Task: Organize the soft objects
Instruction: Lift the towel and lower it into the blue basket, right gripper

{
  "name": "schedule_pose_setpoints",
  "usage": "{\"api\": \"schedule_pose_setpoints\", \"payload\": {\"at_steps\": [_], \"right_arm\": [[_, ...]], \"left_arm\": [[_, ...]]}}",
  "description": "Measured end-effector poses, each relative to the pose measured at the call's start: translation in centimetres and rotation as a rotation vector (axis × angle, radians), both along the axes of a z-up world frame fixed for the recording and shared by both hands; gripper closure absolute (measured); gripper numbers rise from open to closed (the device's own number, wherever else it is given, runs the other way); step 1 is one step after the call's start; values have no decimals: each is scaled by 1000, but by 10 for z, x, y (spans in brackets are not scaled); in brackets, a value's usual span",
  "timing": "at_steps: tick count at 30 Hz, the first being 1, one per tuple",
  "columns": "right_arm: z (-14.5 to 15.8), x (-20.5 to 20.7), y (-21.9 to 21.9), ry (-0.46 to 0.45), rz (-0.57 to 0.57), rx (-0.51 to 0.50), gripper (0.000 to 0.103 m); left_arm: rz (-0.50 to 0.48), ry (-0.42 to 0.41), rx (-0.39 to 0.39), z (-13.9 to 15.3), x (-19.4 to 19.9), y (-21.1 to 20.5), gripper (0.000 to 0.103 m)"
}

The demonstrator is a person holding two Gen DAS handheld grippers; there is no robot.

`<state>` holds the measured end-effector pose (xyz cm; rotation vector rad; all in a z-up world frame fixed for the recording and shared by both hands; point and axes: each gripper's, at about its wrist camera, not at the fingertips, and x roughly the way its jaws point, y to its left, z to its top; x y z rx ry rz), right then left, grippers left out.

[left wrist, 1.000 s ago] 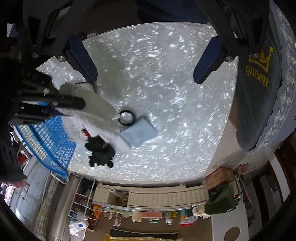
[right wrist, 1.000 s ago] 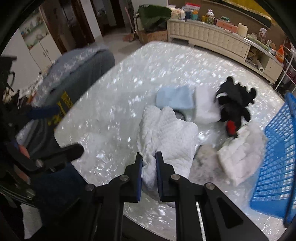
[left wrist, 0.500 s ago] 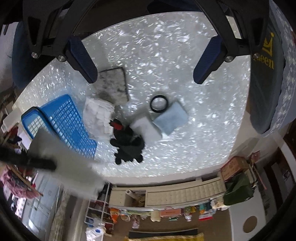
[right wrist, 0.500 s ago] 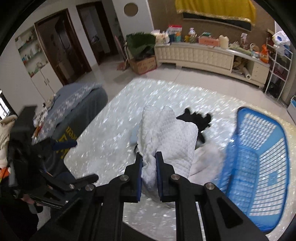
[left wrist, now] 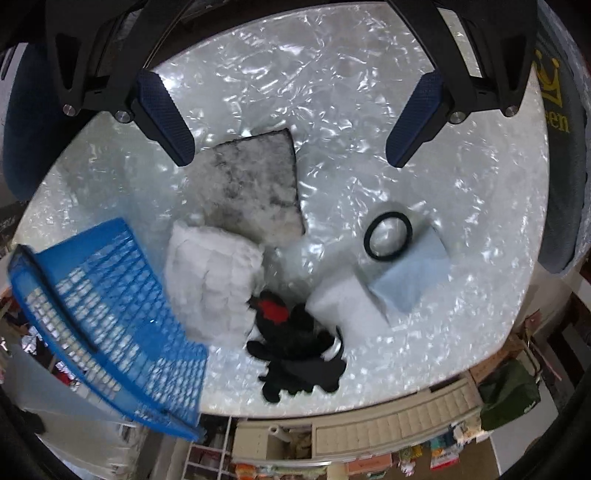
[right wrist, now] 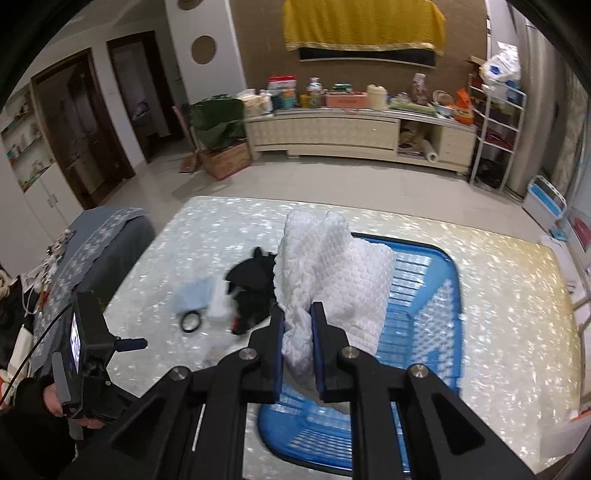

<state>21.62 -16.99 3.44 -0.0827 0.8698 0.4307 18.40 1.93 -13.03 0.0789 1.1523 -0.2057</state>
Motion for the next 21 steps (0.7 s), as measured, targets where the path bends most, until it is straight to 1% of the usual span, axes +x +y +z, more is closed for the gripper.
{"api": "schedule_pose_setpoints", "payload": {"at_steps": [3,9,12,14,15,18,21], "right_arm": [[-8,5,-10,18,-21,-16,91],[-25,13,-25,74,-37,-24,91],[-34,21,-32,100,-41,-22,91],[-38,24,-35,111,-41,-20,91],[-40,26,-35,115,-39,-18,91],[-42,28,-39,120,-31,-20,91],[-44,31,-43,124,-28,-22,91]], "left_arm": [[21,27,12,-14,7,1,0],[40,69,10,-34,19,4,1],[42,87,6,-41,22,4,9],[48,103,8,-46,26,4,26],[53,110,7,-49,28,3,28],[69,136,-10,-56,31,3,28],[62,135,4,-57,32,-1,28]]}}
